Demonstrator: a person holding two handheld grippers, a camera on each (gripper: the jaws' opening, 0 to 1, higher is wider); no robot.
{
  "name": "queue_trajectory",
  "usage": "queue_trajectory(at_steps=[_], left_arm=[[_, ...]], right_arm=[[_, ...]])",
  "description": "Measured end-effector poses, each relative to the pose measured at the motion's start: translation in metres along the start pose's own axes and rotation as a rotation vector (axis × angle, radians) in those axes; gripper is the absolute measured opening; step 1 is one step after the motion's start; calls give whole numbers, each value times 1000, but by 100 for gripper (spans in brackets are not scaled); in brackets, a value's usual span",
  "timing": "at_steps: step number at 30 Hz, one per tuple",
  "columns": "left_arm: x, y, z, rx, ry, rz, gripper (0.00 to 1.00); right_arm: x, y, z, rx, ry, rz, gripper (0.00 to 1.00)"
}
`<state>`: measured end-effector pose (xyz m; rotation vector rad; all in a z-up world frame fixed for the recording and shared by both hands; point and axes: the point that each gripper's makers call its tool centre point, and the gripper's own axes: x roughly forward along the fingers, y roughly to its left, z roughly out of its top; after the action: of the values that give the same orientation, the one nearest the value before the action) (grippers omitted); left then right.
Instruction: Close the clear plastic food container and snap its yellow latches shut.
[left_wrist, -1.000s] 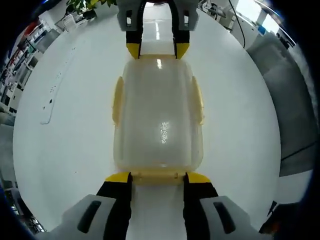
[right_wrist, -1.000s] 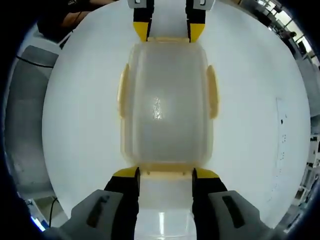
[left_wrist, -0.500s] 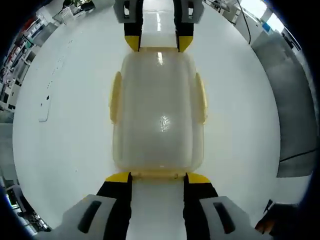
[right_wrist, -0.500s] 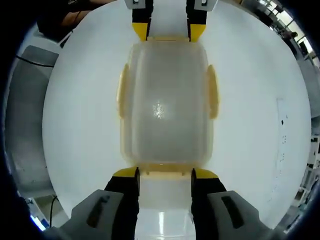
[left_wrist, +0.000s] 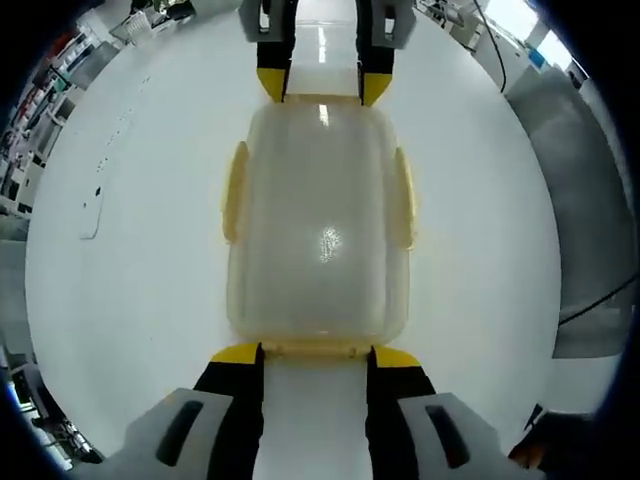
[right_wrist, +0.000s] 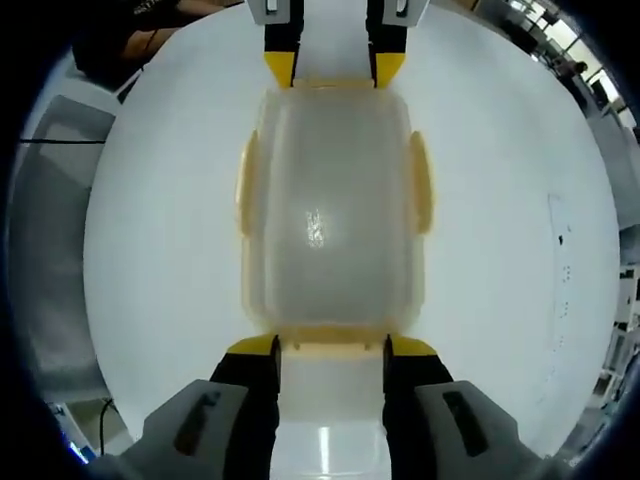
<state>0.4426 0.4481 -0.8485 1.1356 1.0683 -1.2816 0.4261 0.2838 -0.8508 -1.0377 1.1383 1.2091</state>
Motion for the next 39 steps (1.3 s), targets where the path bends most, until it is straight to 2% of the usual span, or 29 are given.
queue_trajectory(at_steps=[3, 7, 9, 12, 14, 17, 20, 24, 27, 35, 39], left_arm=[[0, 1, 0, -15, 26, 5, 33], [0, 0, 2, -40, 62, 4, 33], [-4, 0, 6, -48, 56, 14, 33], [-17, 1, 6, -46, 61, 26, 33], [-24, -1, 6, -53, 66, 25, 33], [-35, -5, 8, -85, 38, 32, 33], [-44, -11, 14, -92, 18, 32, 33], [-57, -19, 25, -111, 1, 43, 33], [-63, -25, 36, -122, -18, 51, 33], [-75, -31, 77, -127, -50, 71, 33], [-75, -31, 103, -119, -67, 75, 33]], right_arm=[[0, 0, 0, -16, -52, -5, 36], [-2, 0, -2, -38, -79, -14, 37], [-5, -3, -5, -52, -85, -22, 37], [-18, 0, -1, -40, -149, 21, 37], [-26, -1, 1, -58, -179, 20, 37], [-33, -6, 3, -73, -195, 22, 37], [-43, 1, 0, -85, -205, 25, 37], [-57, 5, -4, -110, -221, 11, 37], [-67, 10, -13, -119, -232, 14, 37], [-87, 19, -50, -128, -230, 2, 37], [-96, 12, -74, -123, -229, -2, 37]])
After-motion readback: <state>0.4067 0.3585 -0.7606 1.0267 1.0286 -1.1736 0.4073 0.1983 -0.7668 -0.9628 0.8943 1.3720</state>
